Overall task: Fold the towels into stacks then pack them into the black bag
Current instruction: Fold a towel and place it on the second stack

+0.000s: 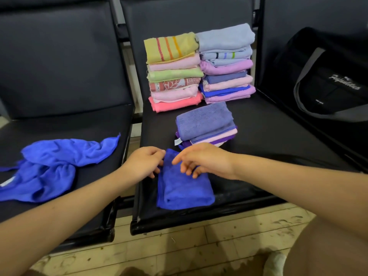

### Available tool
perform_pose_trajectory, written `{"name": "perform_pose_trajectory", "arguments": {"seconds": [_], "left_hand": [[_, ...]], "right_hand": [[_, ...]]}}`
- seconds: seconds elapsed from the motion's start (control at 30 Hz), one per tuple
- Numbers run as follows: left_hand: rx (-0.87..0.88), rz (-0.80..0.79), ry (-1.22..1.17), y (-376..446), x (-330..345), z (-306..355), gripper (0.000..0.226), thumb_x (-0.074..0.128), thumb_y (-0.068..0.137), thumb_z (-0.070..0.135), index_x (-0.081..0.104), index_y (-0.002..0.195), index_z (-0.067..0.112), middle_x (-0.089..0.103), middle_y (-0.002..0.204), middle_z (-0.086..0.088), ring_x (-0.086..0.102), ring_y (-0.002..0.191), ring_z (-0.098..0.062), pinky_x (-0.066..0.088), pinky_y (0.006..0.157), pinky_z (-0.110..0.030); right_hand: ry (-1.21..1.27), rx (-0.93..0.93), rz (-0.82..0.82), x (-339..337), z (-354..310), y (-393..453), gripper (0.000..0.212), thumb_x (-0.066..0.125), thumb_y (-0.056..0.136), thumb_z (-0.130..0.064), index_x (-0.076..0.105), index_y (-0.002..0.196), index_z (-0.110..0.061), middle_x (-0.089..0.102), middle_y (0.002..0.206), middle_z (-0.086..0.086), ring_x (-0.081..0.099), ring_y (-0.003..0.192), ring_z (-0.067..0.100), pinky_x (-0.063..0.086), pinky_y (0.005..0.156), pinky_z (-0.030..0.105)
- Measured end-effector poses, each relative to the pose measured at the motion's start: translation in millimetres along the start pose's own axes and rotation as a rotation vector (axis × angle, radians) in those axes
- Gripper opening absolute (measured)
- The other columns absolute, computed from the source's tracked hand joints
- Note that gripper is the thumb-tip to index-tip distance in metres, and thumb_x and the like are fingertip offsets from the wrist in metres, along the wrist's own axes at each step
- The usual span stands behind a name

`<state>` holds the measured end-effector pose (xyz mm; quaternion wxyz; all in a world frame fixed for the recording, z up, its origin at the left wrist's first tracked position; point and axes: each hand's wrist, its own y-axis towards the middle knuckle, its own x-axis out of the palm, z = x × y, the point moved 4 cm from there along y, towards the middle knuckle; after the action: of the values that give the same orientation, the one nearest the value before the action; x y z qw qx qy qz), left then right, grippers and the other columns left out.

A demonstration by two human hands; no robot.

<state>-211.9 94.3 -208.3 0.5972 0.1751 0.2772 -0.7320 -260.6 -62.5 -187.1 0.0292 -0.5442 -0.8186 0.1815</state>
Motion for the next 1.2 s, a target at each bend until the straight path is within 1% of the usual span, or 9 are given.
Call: {"name": "perform_pose_trajectory", "arguments": {"seconds": [0.2, 0.3, 0.47, 0.6, 0.77, 0.93, 1.0, 1.1, 1.2], "left_hand": [[0.074, 0.010, 0.248, 5, 10, 7, 0.022, 0.067, 0.082, 0.027, 0.062, 0.100, 0.016, 0.062, 0.082, -0.001, 0.057, 0.073, -0.015, 0.044, 0.063, -0.028], [0.036, 0.027, 0.073, 4, 8, 8, 0.021, 0.053, 0.088, 0.020, 0.053, 0.109, 0.018, 0.060, 0.095, 0.000, 0.059, 0.084, -0.017, 0.049, 0.066, -0.030], [0.156, 0.048, 0.256, 4, 1, 6, 0.032, 0.052, 0.089, 0.018, 0.050, 0.122, 0.014, 0.060, 0.099, 0.000, 0.057, 0.087, -0.017, 0.042, 0.069, -0.027], [0.230, 0.048, 0.290, 6, 3, 5, 0.043, 0.055, 0.089, 0.016, 0.047, 0.131, 0.015, 0.054, 0.083, 0.007, 0.054, 0.073, -0.009, 0.037, 0.057, -0.015], [0.019, -0.002, -0.318, 7, 0, 8, 0.056, 0.059, 0.092, 0.033, 0.037, 0.142, 0.018, 0.062, 0.106, -0.006, 0.066, 0.091, -0.019, 0.056, 0.066, -0.029], [-0.061, -0.371, -0.873, 0, 8, 33, 0.042, 0.048, 0.094, 0.044, 0.063, 0.124, 0.019, 0.069, 0.116, -0.003, 0.066, 0.106, -0.019, 0.051, 0.088, -0.033], [-0.056, -0.307, -0.908, 3, 4, 44, 0.037, 0.052, 0.093, 0.035, 0.063, 0.123, 0.016, 0.071, 0.110, -0.002, 0.069, 0.094, -0.016, 0.055, 0.070, -0.027], [-0.085, -0.110, -0.964, 15, -4, 54, 0.032, 0.052, 0.094, 0.022, 0.061, 0.122, 0.011, 0.071, 0.110, -0.008, 0.069, 0.096, -0.020, 0.054, 0.072, -0.030], [-0.075, 0.078, -1.081, 29, -13, 62, 0.019, 0.046, 0.098, 0.018, 0.060, 0.108, 0.011, 0.068, 0.105, -0.011, 0.066, 0.091, -0.023, 0.053, 0.077, -0.036]], "right_hand": [[-0.137, -0.006, 0.431, -29, 19, 3, 0.007, 0.055, 0.088, -0.010, 0.057, 0.081, -0.012, 0.049, 0.072, 0.003, 0.044, 0.065, 0.012, 0.040, 0.055, 0.021], [-0.199, 0.079, 0.395, -30, 27, 0, 0.033, 0.068, 0.086, -0.029, 0.044, 0.068, -0.016, 0.045, 0.072, 0.003, 0.041, 0.066, 0.013, 0.036, 0.053, 0.021], [-0.636, 0.159, 0.318, -23, 29, 1, 0.054, 0.071, 0.073, -0.060, 0.037, 0.055, -0.022, 0.042, 0.067, -0.004, 0.043, 0.085, 0.017, 0.037, 0.066, 0.025], [-0.229, 0.094, 0.209, -14, 28, 6, 0.026, 0.078, 0.076, -0.030, 0.067, 0.083, -0.007, 0.069, 0.101, 0.006, 0.062, 0.103, 0.019, 0.053, 0.079, 0.024], [0.049, -0.042, 0.135, -16, -11, 8, 0.019, 0.063, 0.085, -0.009, 0.069, 0.103, -0.009, 0.071, 0.107, 0.012, 0.065, 0.103, 0.024, 0.051, 0.094, 0.037], [0.203, -0.104, -0.009, -38, -39, 4, 0.026, 0.058, 0.084, -0.008, 0.063, 0.110, -0.005, 0.070, 0.099, 0.007, 0.066, 0.093, 0.020, 0.050, 0.087, 0.034], [0.214, -0.076, -0.032, -48, -41, 7, 0.023, 0.056, 0.087, -0.007, 0.064, 0.108, -0.004, 0.072, 0.097, 0.008, 0.068, 0.088, 0.019, 0.053, 0.083, 0.032], [0.183, 0.004, -0.016, -70, -34, 12, 0.037, 0.064, 0.084, -0.017, 0.063, 0.118, -0.002, 0.069, 0.115, 0.014, 0.066, 0.099, 0.024, 0.051, 0.092, 0.038], [0.098, 0.122, -0.100, -85, -23, 10, 0.024, 0.068, 0.076, -0.023, 0.066, 0.096, -0.012, 0.072, 0.085, 0.005, 0.067, 0.071, 0.015, 0.056, 0.066, 0.025]]}}
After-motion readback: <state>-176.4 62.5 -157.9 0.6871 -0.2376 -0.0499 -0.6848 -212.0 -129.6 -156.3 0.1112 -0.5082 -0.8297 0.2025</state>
